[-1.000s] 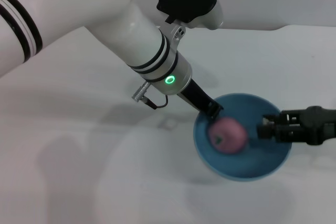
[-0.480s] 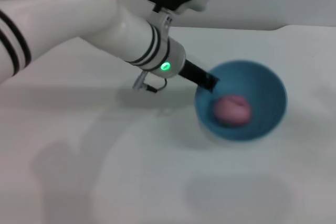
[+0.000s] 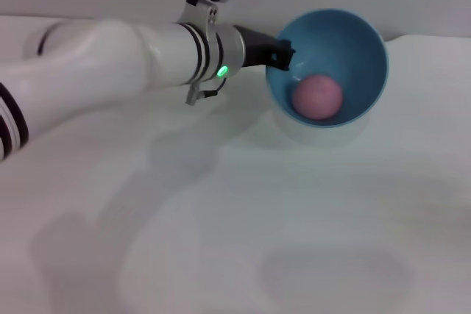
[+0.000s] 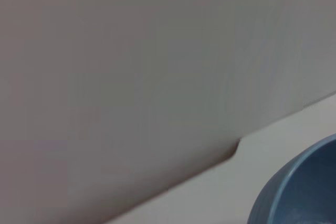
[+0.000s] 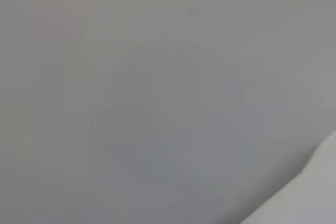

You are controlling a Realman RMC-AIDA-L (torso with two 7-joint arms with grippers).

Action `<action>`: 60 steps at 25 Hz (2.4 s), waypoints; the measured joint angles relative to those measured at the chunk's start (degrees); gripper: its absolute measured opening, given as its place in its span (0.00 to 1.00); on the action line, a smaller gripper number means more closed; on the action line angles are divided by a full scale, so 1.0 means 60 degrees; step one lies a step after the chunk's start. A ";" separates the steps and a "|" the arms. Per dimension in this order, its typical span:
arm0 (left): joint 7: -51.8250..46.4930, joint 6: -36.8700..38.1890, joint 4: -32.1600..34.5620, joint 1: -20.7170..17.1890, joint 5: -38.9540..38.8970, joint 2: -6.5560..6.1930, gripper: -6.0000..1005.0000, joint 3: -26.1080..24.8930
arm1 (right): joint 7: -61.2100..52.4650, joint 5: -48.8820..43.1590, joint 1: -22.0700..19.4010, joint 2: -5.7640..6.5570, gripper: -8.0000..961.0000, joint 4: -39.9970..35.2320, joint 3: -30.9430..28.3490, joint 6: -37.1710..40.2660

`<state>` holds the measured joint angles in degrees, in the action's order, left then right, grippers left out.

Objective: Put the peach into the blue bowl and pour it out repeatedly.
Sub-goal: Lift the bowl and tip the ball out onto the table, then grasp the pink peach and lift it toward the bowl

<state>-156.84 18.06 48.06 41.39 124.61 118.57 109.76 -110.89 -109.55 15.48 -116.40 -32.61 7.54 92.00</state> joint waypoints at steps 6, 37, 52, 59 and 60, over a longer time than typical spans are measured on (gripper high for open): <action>0.0472 -0.3002 -0.0070 -0.0212 0.0081 0.0006 0.01 0.3030 | 0.0033 0.0013 -0.0170 -0.0031 0.62 0.0016 -0.0276 -0.0338; 0.7717 -0.9482 -0.1602 -0.0523 -0.0734 0.0087 0.00 0.6520 | 0.0675 0.0298 -0.0049 -0.0269 0.62 0.0176 -0.1006 -0.0811; 0.5314 -0.3361 0.0110 -0.0626 -0.3566 -0.0042 0.01 0.0085 | 0.6095 0.1197 0.1597 -0.0347 0.62 0.1665 0.1265 -0.0346; 0.4540 0.1074 0.0073 -0.0616 -0.3537 -0.0128 0.01 -0.4045 | 0.6947 0.1187 0.2769 -0.0388 0.62 0.1724 0.3161 -0.1119; 0.4494 0.1403 0.0074 -0.0655 -0.3517 -0.0153 0.01 -0.4389 | 0.6947 0.1187 0.2769 -0.0388 0.62 0.1724 0.3161 -0.1119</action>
<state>-129.87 26.48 48.50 37.46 103.51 117.65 83.43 -69.21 -102.43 32.09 -118.72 -22.27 26.50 85.29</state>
